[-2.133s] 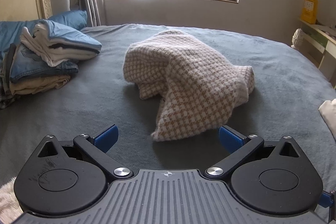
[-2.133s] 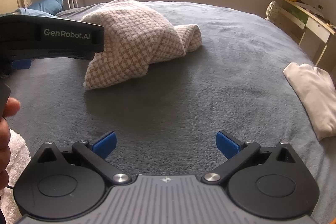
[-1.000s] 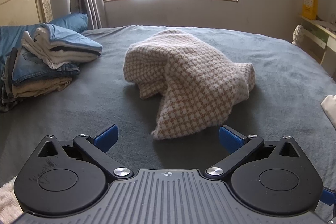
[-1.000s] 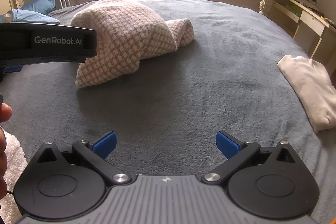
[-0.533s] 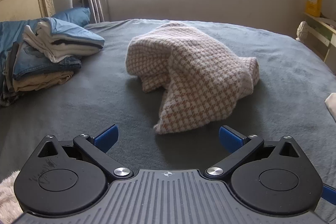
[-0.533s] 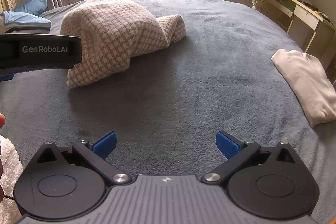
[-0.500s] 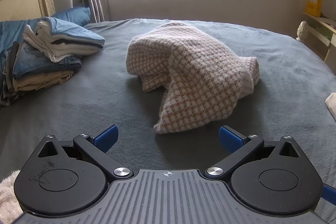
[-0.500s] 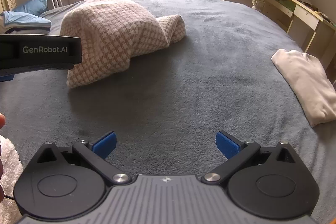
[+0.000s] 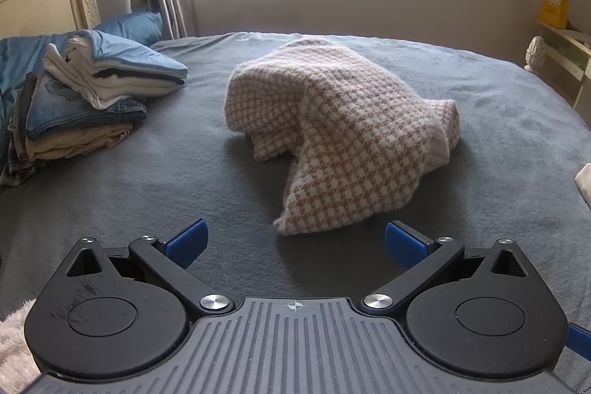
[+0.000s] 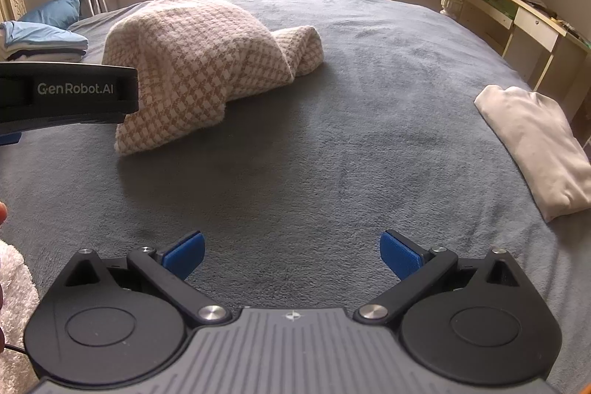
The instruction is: Fold clothes
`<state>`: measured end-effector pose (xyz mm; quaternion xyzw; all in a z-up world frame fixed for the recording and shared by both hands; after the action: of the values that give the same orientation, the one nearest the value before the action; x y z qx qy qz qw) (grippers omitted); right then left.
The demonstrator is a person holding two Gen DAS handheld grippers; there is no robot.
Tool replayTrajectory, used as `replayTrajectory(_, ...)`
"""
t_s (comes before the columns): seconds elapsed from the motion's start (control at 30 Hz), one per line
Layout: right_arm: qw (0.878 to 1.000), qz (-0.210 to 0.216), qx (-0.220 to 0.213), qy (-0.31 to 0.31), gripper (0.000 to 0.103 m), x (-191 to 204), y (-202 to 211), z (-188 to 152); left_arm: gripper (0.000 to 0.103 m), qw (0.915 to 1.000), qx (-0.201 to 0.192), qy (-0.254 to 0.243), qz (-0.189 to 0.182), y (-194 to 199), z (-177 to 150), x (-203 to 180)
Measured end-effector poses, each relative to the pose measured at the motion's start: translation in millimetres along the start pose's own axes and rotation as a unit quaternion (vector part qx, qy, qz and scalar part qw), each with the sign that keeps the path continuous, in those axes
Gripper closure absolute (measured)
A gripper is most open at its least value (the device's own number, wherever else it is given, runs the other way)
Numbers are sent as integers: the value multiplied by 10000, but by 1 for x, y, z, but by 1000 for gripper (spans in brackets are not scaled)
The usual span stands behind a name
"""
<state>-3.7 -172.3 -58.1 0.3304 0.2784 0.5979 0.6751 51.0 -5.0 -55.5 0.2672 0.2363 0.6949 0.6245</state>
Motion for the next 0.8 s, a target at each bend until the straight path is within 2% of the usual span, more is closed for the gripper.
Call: replayTrajectory(0.8,10000,-4,21,-48,0,-1,-1,-2,0,9999,73,-19,77,-3,-3,0)
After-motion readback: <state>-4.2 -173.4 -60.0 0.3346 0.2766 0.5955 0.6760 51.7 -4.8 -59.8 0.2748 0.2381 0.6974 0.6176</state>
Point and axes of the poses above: each gripper's, at about its wrist camera, not at the fingertips, and y roughly against the way its jaws point, x to its left, z to its top, the point moved 7 cm from there along -y, roughly the way its jaws point, and after that the axes turned 3 degrees about z, right-handed, at the moved point
